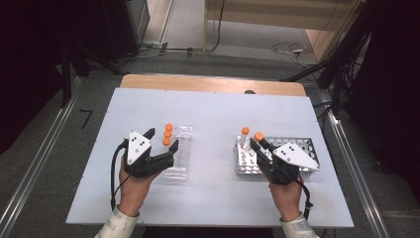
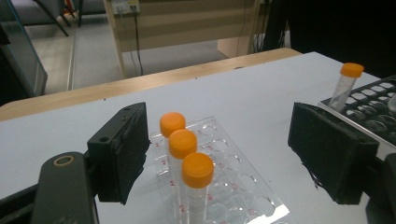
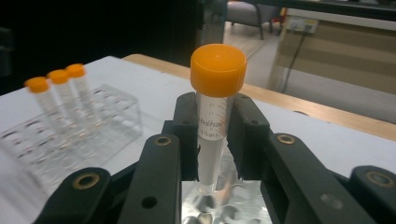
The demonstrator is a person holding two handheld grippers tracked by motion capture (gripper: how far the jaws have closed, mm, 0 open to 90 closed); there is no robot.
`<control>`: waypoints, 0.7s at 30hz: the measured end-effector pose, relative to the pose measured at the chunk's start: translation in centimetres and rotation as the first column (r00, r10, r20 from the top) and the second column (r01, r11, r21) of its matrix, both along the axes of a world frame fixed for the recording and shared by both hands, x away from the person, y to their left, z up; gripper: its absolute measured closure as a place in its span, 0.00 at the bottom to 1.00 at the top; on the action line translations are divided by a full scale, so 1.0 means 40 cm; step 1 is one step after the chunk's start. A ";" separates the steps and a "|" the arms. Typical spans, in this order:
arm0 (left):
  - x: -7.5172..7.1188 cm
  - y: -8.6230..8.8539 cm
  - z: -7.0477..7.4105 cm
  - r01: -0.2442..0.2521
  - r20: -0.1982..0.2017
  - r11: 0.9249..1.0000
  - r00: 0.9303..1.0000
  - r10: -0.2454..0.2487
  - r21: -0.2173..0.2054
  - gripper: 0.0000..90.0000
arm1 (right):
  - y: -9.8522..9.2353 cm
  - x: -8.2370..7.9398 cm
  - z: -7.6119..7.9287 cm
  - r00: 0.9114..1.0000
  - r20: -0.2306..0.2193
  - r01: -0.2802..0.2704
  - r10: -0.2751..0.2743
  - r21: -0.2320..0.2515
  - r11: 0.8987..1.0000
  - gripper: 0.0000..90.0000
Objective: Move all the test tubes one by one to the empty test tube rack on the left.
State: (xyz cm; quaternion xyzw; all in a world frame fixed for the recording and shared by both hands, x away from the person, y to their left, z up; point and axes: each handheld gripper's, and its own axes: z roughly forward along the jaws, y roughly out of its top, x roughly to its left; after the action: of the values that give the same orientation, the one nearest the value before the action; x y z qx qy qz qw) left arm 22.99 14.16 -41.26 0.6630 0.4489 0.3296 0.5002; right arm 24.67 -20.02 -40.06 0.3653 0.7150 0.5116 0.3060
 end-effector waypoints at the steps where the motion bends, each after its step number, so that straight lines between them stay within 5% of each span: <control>1: -0.003 -0.003 0.003 0.007 0.002 1.000 1.000 -0.007 0.002 0.23 | 0.011 -0.005 -0.002 1.000 -0.006 -0.017 0.017 -0.005 1.000 0.80; 11: -0.015 -0.033 0.006 0.052 -0.004 0.999 0.999 -0.052 0.010 0.23 | 0.118 -0.037 -0.055 0.985 -0.062 -0.167 0.164 -0.062 0.984 0.80; 21: -0.023 -0.069 -0.006 0.106 -0.016 0.994 0.994 -0.105 0.021 0.24 | 0.160 -0.041 -0.103 0.968 -0.124 -0.229 0.218 -0.085 0.970 0.80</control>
State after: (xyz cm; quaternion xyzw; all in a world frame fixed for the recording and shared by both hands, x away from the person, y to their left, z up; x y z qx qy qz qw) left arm 22.09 11.40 -41.49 0.6937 0.4133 0.3027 0.5063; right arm 23.02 -13.61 -44.16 0.2952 0.7923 0.4852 0.2229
